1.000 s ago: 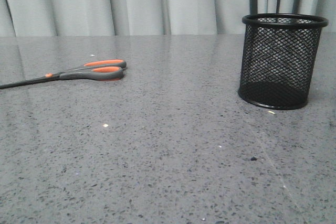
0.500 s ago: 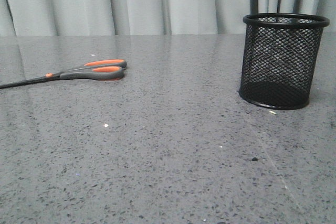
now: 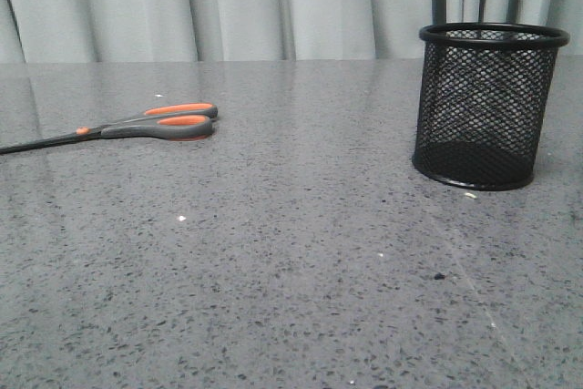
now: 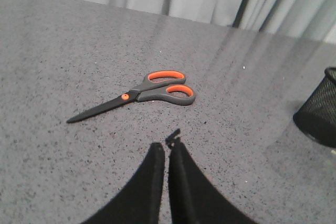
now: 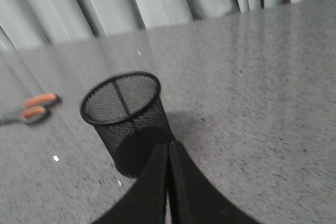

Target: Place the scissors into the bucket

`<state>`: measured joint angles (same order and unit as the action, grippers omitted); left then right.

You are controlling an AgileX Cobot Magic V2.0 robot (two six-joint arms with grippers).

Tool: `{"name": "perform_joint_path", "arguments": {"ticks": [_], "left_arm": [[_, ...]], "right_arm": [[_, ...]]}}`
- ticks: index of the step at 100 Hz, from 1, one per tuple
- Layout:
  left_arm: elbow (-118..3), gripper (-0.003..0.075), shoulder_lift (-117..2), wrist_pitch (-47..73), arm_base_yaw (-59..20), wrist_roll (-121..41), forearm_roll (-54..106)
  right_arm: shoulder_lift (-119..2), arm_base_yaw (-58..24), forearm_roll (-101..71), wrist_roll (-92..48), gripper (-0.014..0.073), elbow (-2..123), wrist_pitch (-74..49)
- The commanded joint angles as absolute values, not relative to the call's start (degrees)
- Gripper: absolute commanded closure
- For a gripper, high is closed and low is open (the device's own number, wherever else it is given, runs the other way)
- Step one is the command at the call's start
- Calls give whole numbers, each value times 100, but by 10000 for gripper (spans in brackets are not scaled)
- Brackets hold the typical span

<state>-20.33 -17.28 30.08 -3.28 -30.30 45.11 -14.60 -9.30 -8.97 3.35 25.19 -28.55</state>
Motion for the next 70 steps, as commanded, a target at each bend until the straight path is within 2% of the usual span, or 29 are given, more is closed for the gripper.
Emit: {"name": "perform_joint_path", "arguments": {"ticks": [1, 6, 14, 19, 26, 51, 70], "left_arm": [[-2747, 630, -2427, 2872, -526, -3661, 4516], [-3042, 555, -2741, 2856, -710, -3871, 4325], [-3533, 427, -3284, 2995, -974, -3931, 3740], [-3914, 381, -3662, 3188, -1098, -3931, 3257], [-4415, 372, -4241, 3522, -1303, -3931, 2667], [-6227, 372, -6402, 4547, -2256, -4632, 1064], [-7316, 372, -7834, 4924, -2397, -5073, 799]], "right_arm": [[-1976, -911, -629, 192, 575, 3149, -3002], [-2170, -911, -629, 189, 498, 3327, -3107], [-2411, -911, -640, 189, 306, 3521, -3166], [-2510, -911, -651, 189, 197, 3606, -3166], [-2592, -911, -664, 189, 97, 3637, -3154], [-2603, -911, -664, 179, 85, 3625, -3041], [-2603, -911, -664, 179, 85, 3625, -3044]]}}
